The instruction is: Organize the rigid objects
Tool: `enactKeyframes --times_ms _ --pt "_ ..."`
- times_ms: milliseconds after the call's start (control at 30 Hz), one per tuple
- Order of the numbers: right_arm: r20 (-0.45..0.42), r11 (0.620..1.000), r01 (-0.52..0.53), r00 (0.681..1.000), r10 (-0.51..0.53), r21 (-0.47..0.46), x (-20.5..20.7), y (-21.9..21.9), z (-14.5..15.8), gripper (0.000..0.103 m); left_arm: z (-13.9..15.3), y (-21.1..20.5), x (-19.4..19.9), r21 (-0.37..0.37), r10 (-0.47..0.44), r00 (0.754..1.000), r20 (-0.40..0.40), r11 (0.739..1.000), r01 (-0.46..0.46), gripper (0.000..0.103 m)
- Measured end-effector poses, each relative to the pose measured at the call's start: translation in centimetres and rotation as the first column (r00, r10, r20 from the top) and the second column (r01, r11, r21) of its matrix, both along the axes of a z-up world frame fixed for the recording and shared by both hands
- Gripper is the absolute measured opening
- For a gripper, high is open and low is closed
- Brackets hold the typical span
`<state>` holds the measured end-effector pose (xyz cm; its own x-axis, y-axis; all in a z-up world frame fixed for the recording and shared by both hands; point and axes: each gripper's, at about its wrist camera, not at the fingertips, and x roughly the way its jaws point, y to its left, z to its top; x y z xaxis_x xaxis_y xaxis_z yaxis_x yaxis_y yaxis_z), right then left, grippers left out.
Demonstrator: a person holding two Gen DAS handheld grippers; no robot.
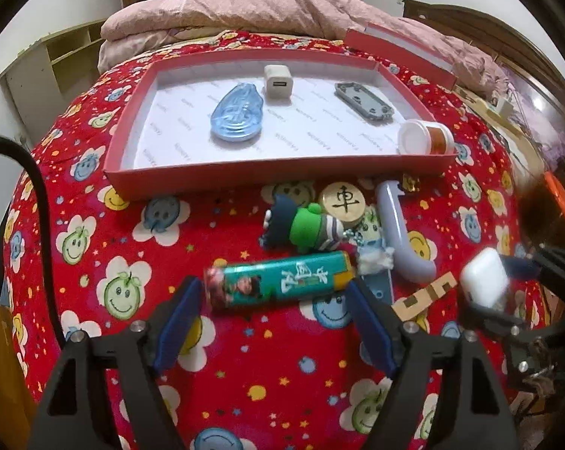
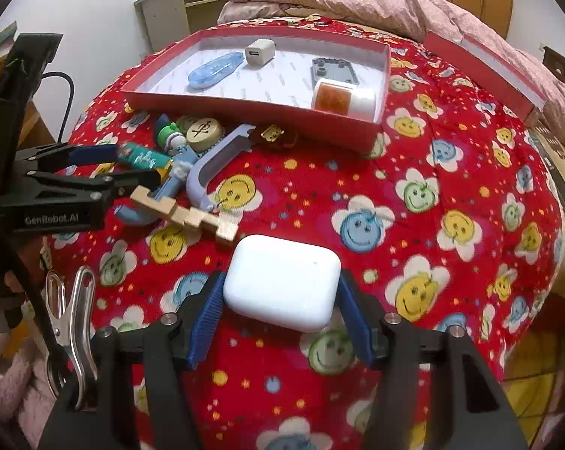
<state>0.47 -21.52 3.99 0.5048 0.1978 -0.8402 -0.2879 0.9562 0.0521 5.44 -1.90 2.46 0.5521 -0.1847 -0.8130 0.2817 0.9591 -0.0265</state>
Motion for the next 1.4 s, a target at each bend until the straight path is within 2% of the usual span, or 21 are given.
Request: enactKeyframes --times_ms 200,433,600,733,900,1000,1100,1400 --pt "0.035 1.000 0.001 0.999 0.000 -0.021 0.1 0.4 -0.4 0.061 0.2 0.7 -0.2 -0.085 0.086 0.995 -0.045 0.992 -0.089 0.083" --pt "0.079 1.000 0.021 0.997 -0.022 0.007 -0.6 0.0 -0.6 0.061 0.6 1.0 -0.6 -0.162 0.209 0.972 -0.107 0.961 -0.224 0.083" --pt "0.113 1.000 0.016 0.993 -0.017 0.016 -1.4 -0.3 -0.8 0.061 0.4 -0.3 -1.0 -0.088 0.228 0.969 -0.091 0.968 -0.236 0.083" --pt "0.147 1.000 0.005 0.989 -0.008 0.020 -2.0 -0.5 -1.0 0.061 0.2 -0.6 -1.1 -0.069 0.263 0.960 -0.093 0.961 -0.269 0.084" --pt "0.170 0.999 0.003 0.985 -0.010 0.041 -2.3 -0.6 -1.2 0.063 0.0 -1.3 -0.5 -0.045 0.286 0.955 -0.077 0.956 -0.290 0.091" --pt "0.183 0.999 0.000 0.983 -0.007 0.037 -2.4 -0.6 -1.3 0.064 -0.3 -2.1 -0.5 -0.001 0.283 0.958 -0.046 0.959 -0.283 0.092" --pt "0.196 0.999 0.002 0.981 -0.009 0.038 -2.5 -0.5 -1.4 0.064 -0.5 -2.2 -0.7 -0.004 0.279 0.960 -0.016 0.960 -0.279 0.092" --pt "0.200 0.999 0.003 0.980 -0.010 0.036 -2.6 -0.5 -1.4 0.066 -0.3 -1.7 -1.2 -0.019 0.257 0.966 -0.001 0.966 -0.257 0.087"
